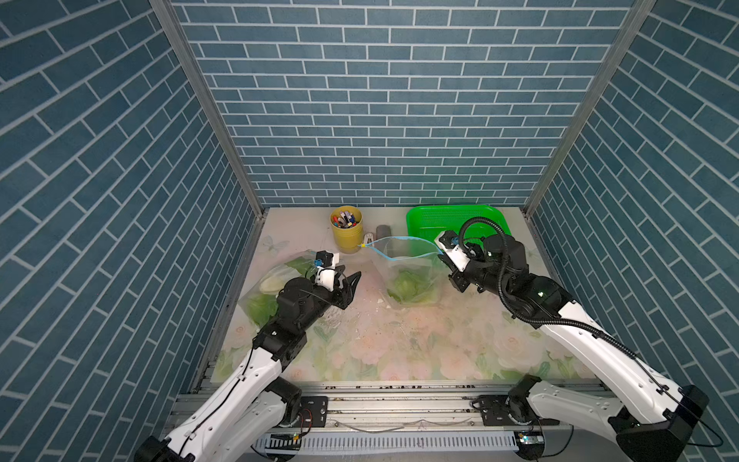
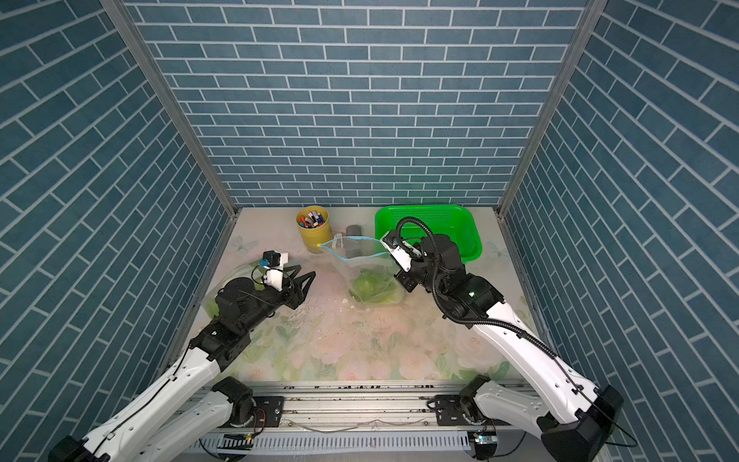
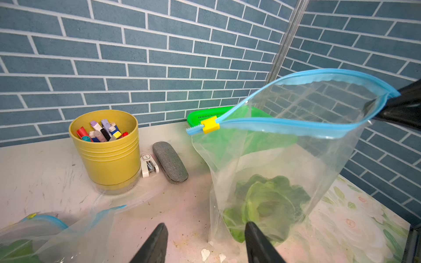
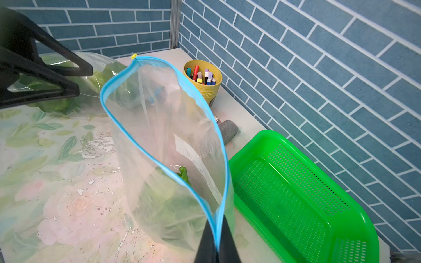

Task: Put the chinese cabbages into a zipper bag and zip it
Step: Adjust the zipper food storage bag at the center of the board.

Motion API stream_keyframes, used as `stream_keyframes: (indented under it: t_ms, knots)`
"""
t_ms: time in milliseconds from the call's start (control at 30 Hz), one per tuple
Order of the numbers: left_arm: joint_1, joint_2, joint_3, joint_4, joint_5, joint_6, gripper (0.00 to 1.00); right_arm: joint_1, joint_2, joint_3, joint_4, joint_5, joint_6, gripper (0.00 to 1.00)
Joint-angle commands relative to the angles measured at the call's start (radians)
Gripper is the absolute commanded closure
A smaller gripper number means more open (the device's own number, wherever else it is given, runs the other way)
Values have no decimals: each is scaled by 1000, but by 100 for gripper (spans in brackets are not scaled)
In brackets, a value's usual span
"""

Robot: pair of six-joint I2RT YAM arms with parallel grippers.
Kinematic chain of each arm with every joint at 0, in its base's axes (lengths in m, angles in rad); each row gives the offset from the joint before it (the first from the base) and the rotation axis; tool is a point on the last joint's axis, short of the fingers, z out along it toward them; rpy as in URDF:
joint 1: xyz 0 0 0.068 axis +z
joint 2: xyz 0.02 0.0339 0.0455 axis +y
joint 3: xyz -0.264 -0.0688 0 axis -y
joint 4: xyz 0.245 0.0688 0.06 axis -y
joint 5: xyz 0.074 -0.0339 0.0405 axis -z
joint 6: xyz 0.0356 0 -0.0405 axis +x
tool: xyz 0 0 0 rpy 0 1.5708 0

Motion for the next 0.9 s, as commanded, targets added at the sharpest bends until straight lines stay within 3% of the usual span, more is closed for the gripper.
stream_keyframes:
  t_ms: [0,167,500,633,867]
  knots:
    - [45,21,-34,179,77,28,42,-12,-22,-11,52,-33,-26,100]
    - [128,108,-26,287,239,9,43,-17,-15,-11,51,-34,-18,100]
    - [150,343,75,404,351,48,42,-21,-5,-9,63,-58,-8,100]
    - [194,447,95,539,437,-26,42,-22,8,5,50,-45,-5,100]
    - [193,558,142,614,504,-28,44,-23,24,30,35,-22,-4,100]
